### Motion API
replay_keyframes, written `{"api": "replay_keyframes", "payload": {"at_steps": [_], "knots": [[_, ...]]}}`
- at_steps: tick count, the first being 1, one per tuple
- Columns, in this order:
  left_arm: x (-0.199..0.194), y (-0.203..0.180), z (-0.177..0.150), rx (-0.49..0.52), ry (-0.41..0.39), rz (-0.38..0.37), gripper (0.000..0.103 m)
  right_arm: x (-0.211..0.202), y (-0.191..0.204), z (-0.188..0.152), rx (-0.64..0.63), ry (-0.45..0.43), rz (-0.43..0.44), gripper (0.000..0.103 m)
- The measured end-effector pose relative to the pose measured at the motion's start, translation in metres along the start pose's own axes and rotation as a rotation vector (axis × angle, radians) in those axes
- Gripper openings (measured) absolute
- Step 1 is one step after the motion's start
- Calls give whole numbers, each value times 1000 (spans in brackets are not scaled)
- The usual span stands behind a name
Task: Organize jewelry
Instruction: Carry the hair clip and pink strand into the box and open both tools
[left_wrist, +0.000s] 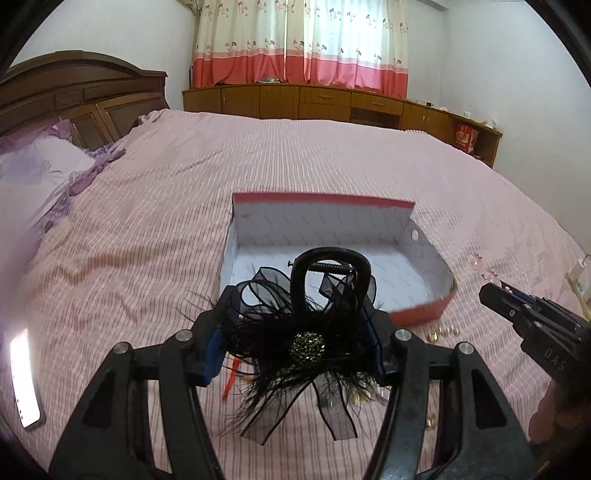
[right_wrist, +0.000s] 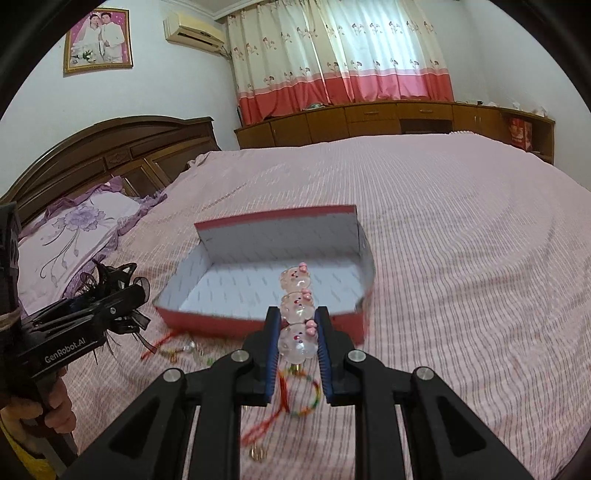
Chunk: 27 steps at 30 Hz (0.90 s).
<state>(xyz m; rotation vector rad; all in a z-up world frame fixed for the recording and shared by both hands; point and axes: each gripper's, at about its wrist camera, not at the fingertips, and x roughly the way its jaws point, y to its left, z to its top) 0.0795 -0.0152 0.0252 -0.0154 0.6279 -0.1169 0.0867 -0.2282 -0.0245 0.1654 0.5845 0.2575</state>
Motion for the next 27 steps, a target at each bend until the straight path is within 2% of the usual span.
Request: {"api": "replay_keyframes", "payload": {"at_steps": [11,19,23,27], "knots": [[44,-3,30,-24,-47,26,53,50,0,41,-10,-43,-32,20],[86,-2,46,-37,-56,47,53,94,-7,55,-25,-25,-87,20],[109,0,53,-50,-35,52,53,125,-10,62,-26,13,-117,20],[135,3,56,-62,28,73,53,151,-15,64,-31,64,-136,20]]}}
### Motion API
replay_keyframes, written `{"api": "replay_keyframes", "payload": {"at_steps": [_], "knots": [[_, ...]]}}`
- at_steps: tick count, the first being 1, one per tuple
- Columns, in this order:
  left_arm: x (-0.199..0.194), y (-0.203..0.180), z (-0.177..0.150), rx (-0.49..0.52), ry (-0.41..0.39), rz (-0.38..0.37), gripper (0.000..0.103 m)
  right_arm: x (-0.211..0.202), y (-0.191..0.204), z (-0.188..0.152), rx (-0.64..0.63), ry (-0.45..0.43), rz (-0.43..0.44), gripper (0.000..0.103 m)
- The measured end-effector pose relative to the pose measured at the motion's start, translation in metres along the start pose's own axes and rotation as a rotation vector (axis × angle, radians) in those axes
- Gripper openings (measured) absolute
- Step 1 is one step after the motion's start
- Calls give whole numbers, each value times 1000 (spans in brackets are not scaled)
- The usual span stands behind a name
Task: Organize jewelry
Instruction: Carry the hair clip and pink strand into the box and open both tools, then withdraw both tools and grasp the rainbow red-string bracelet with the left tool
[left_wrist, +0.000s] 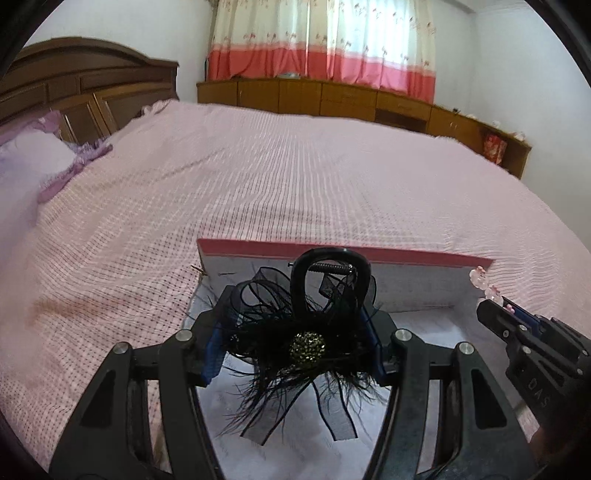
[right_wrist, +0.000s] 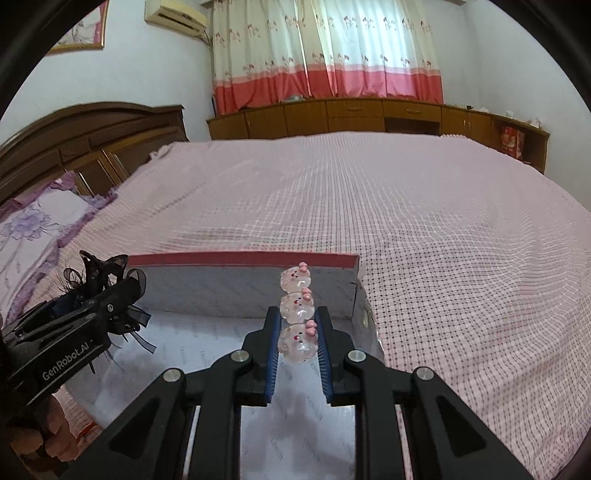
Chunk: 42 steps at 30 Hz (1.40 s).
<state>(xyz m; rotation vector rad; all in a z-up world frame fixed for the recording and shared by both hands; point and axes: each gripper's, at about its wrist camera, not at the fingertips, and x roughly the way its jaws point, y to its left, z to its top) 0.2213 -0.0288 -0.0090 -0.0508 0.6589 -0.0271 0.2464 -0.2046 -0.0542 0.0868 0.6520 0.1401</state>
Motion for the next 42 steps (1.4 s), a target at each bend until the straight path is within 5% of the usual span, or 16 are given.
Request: {"api": "replay_keyframes", "payload": {"at_steps": [10,16,18,20,28,42], "knots": [[39,-5,2,37,225,22,53,47,-1,2,-12,155,-27,20],[46,-7,3,39,268,19,55,54,-4,2,12,182,-24,25],[43,-7,3,43,261,14,57,51,1,3,9,176,-22,42],[42,-9,4,48,256,9,60,47,0,5,20,162,-5,48],[12,-10,8,55,215,-25,61,17,-3,11,32,114,34,48],[-95,8,5,32,65,-75,63,-83,-5,11,49,-39,108,48]]}}
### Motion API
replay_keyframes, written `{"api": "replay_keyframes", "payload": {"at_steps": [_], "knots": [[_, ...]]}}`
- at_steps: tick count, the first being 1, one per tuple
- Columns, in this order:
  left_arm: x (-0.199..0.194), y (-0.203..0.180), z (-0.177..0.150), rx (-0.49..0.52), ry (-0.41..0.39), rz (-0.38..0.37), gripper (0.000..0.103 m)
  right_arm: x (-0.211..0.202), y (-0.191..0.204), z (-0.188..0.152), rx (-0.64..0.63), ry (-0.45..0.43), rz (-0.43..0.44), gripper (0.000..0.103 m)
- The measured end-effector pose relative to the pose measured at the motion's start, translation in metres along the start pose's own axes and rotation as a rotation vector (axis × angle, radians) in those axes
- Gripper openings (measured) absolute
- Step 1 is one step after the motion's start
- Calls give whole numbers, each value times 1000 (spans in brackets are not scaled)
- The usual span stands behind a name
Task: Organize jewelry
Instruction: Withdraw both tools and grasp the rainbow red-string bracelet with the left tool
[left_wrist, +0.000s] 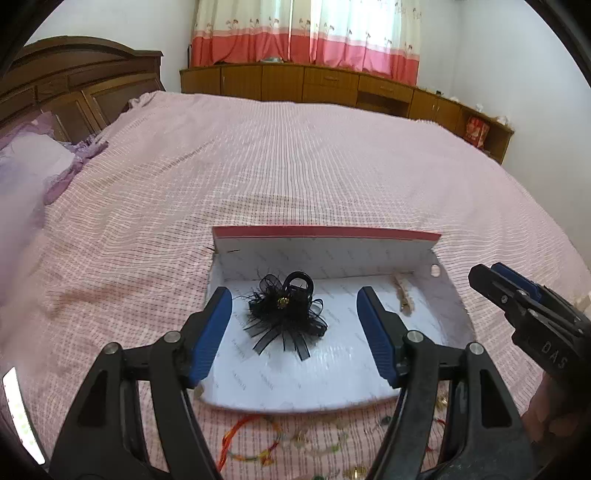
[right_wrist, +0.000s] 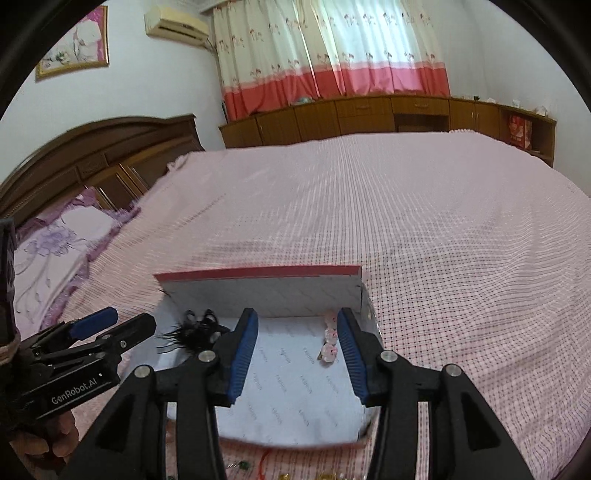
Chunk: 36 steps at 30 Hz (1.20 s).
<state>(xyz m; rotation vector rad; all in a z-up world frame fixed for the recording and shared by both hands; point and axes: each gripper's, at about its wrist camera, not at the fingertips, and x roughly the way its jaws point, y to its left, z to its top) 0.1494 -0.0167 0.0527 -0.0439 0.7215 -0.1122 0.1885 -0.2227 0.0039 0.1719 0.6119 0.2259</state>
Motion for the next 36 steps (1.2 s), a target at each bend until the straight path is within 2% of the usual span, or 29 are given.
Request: {"api": "replay_keyframes", "payload": {"at_steps": [8,16,32,36], "knots": [[-29,12,-19,2,-9,8,64,-42,1,-16,9,-31,21,48],[-30,32,-51,-53,50,39,64,-63,-6,-44,9,-15,12,48],[9,52,-95,-86,209,95,63,-35,-41,-103,40,138,-70,48],[24,58,-102,-92,251,108,54,-30,-44,-110,40,152,-82,48]]}}
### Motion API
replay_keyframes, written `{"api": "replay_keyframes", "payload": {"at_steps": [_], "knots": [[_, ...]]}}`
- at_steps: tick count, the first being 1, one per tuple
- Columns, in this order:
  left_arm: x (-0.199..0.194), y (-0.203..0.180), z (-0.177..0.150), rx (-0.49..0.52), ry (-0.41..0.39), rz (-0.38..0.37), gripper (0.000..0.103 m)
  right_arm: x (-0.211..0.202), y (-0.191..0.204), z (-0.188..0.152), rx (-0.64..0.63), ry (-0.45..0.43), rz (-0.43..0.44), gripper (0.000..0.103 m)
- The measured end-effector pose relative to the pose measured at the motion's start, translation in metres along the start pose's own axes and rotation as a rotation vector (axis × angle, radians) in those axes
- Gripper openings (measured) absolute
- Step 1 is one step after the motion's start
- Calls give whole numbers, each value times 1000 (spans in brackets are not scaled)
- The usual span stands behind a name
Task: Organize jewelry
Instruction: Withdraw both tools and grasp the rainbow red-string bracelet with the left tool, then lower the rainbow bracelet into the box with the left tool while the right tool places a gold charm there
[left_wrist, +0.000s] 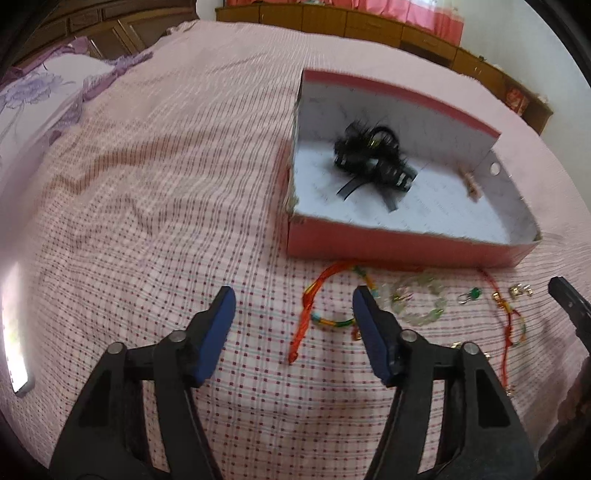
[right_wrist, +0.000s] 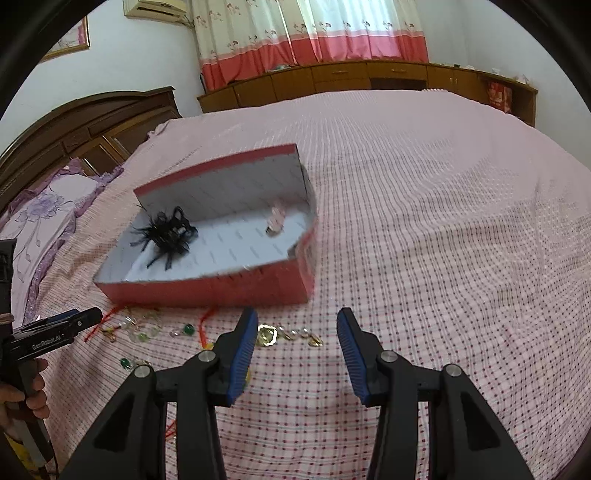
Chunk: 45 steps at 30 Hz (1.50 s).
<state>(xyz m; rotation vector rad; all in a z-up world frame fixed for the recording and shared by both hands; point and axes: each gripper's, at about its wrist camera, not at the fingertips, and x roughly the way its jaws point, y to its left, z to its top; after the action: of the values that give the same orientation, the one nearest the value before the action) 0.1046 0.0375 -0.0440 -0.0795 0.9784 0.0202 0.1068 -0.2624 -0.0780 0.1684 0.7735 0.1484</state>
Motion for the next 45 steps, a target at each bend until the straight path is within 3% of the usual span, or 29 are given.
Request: {"api": "replay_keyframes", "payload": {"at_steps": [4,17,22,25,27,30,45], "knots": [[15,2,-3,-1,30,14,48,6,-2,-4,-3,13,-10,48],[35,-6,-5,35,18,58,38,32,-9,-15,-9,68,-43,48],[40,-14,-7,59,8,47,23,42,-4,-15,-41,82,-48,49],[34,-21,-10,78,2,44,11,47,-1,-15,-67,90,-48,42],[33,-26,-13,86,0,39,2,48,2,-16,-83,94,-35,27],[32,-31,-14,90,-5,39,0,49,4,-16,-97,95,-28,12],[-15,-21,-29,24,-65,-80,0,6,4,-24,-70,-1,19,7]]}}
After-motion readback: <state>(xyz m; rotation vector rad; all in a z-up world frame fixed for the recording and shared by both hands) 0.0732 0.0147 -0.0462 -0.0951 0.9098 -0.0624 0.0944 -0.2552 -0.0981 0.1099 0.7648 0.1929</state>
